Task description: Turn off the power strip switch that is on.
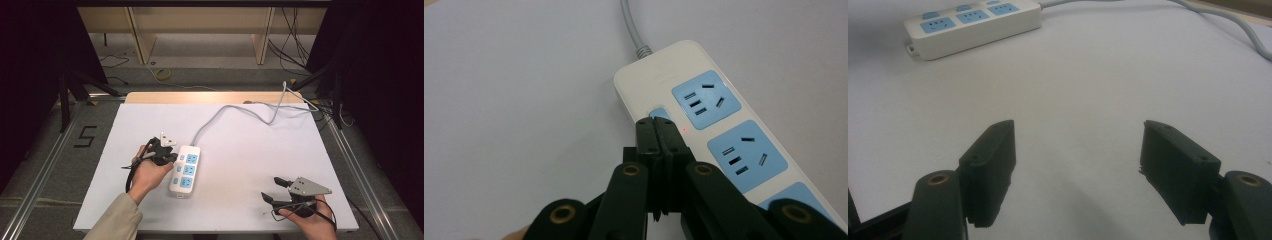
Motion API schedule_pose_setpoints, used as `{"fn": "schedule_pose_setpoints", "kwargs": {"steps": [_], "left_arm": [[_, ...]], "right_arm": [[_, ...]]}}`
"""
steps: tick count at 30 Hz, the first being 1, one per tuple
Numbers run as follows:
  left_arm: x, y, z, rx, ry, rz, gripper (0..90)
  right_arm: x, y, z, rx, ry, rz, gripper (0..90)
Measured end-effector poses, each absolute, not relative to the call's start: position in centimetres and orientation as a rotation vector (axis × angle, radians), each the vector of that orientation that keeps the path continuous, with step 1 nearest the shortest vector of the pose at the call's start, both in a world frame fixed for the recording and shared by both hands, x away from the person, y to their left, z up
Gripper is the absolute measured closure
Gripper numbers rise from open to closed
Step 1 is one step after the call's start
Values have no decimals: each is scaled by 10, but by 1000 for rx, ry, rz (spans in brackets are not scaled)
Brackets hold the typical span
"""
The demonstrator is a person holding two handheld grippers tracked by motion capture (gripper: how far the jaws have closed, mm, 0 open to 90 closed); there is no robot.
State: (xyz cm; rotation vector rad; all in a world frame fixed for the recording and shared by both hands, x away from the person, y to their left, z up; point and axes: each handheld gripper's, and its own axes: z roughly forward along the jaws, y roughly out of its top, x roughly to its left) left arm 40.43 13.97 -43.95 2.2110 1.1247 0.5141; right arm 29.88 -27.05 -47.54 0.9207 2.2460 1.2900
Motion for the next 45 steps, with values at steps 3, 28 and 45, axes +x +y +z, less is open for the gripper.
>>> {"fn": "schedule_pose_setpoints", "kwargs": {"steps": [3, 28, 45], "left_arm": [[405, 139, -440, 2211, 1127, 513, 895], [411, 132, -442, 2238, 1126, 503, 895], [416, 127, -444, 2252, 1136, 489, 895]], "right_arm": [[299, -271, -475, 920, 2246, 1290, 314], [299, -270, -476, 919, 2247, 1287, 314], [299, -270, -476, 916, 2249, 1285, 314]]}}
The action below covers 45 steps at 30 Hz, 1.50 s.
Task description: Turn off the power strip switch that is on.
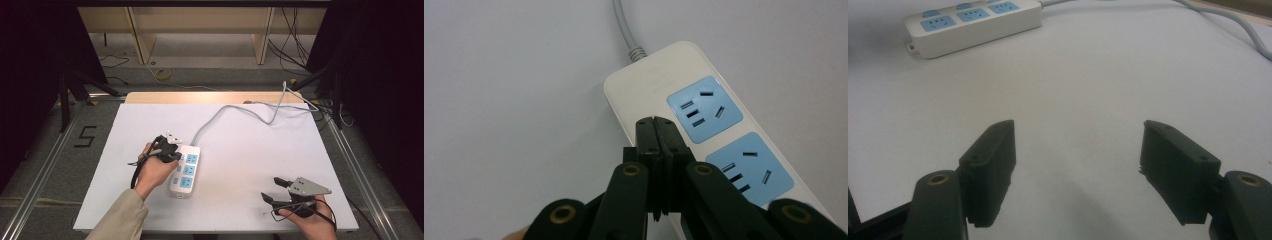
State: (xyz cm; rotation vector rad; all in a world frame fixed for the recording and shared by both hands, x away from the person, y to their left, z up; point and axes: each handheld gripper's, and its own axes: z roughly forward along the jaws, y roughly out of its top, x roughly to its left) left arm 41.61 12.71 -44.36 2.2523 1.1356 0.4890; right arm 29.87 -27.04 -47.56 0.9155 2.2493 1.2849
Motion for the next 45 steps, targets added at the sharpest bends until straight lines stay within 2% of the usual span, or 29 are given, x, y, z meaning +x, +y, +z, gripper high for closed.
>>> {"fn": "schedule_pose_setpoints", "kwargs": {"steps": [45], "left_arm": [[431, 112, -450, 2305, 1155, 491, 896]], "right_arm": [[299, -270, -476, 913, 2253, 1286, 314]]}}
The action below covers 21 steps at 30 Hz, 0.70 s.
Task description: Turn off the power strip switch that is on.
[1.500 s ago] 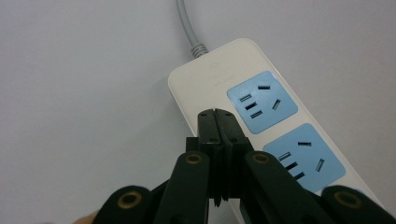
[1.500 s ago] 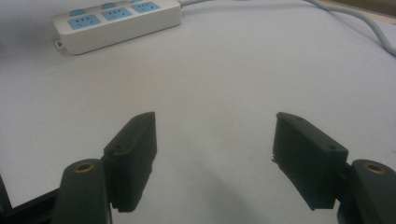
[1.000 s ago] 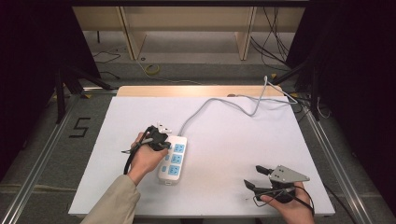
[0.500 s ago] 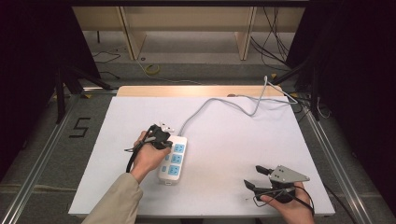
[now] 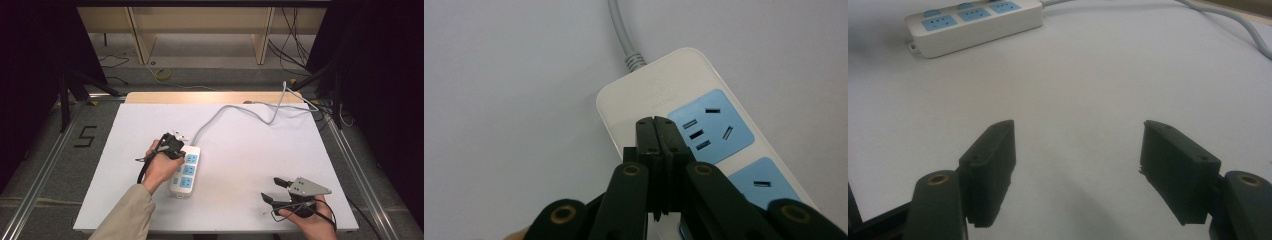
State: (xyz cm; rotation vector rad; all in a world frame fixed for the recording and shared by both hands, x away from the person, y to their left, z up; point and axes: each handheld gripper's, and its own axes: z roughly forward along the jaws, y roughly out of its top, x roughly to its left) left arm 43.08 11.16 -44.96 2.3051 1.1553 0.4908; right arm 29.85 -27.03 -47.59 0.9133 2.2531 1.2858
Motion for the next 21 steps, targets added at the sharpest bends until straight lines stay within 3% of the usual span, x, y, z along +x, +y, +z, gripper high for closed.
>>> {"fn": "schedule_pose_setpoints", "kwargs": {"steps": [21], "left_arm": [[432, 107, -447, 2328, 1200, 481, 898]], "right_arm": [[298, -271, -476, 916, 2251, 1284, 313]]}}
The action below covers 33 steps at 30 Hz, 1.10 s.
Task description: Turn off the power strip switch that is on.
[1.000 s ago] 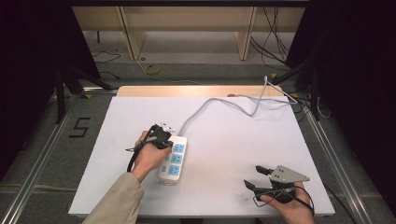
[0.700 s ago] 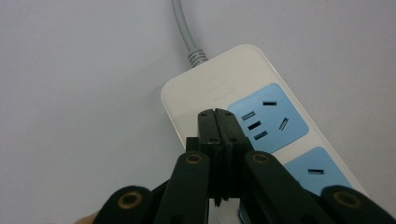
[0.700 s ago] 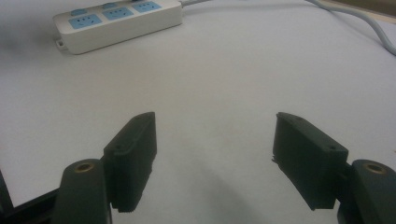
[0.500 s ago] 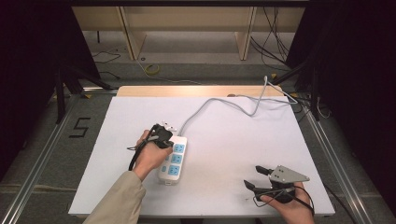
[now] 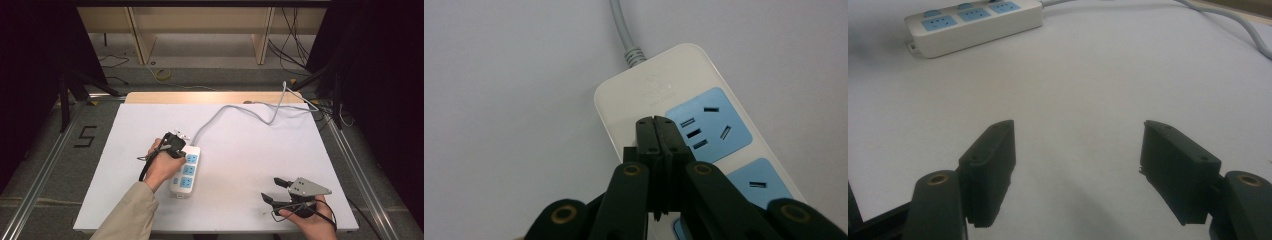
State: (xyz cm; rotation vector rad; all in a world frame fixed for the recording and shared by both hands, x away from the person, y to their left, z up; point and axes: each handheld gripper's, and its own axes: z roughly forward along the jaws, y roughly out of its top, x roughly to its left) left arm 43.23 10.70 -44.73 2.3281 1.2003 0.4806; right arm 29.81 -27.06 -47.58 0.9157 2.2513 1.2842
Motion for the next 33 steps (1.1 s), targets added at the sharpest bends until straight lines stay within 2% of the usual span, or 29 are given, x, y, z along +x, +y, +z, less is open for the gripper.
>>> {"fn": "schedule_pose_setpoints", "kwargs": {"steps": [14, 33], "left_arm": [[433, 109, -447, 2328, 1242, 418, 900], [432, 108, -447, 2336, 1234, 433, 899]], "right_arm": [[298, -271, -476, 919, 2249, 1285, 312], [298, -271, -476, 915, 2248, 1287, 312]]}}
